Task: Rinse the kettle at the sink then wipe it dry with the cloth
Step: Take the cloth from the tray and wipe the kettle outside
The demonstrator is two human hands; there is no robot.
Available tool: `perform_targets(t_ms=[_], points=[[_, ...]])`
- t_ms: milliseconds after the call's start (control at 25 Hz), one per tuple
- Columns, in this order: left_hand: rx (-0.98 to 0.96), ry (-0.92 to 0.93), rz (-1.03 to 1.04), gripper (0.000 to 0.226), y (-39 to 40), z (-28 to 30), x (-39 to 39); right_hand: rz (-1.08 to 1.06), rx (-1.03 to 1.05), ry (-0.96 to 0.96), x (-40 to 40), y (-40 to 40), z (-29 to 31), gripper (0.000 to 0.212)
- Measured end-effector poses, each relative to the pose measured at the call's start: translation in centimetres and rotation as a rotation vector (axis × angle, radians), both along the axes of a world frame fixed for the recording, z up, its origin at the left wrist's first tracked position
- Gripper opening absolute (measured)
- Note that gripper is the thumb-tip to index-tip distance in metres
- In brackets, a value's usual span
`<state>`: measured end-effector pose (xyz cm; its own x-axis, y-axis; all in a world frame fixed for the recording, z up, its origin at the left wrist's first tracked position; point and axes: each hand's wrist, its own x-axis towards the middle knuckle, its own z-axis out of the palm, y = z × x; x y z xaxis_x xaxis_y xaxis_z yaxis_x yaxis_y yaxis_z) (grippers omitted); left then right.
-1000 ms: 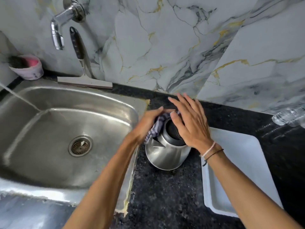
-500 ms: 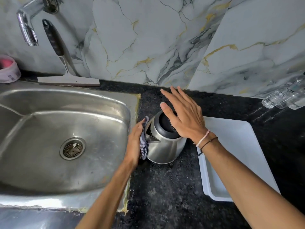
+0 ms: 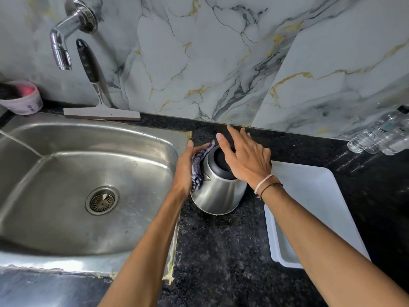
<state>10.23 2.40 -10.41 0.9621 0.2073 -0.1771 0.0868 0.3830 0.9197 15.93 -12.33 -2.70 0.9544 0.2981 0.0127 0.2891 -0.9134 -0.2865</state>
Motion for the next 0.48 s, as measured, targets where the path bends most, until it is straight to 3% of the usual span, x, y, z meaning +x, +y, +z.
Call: perform_targets(t_ms=[240,360,480], points=[[0.144,0.142,0.591,0.054,-8.0,-4.1,-6.9,-0.244,0.034,0.000,-2.2,1.4,-0.3,0.079],[0.009,0.261,0.727,0.051,-11.4,-1.5,-7.0,-0.338,0.077,-0.003,-3.1,1.7,-0.4,0.080],[-0.227,0.256,0.758,0.056,-12.2,2.2,-7.1,-0.372,0.105,0.015,-3.2,1.8,-0.1,0.079]])
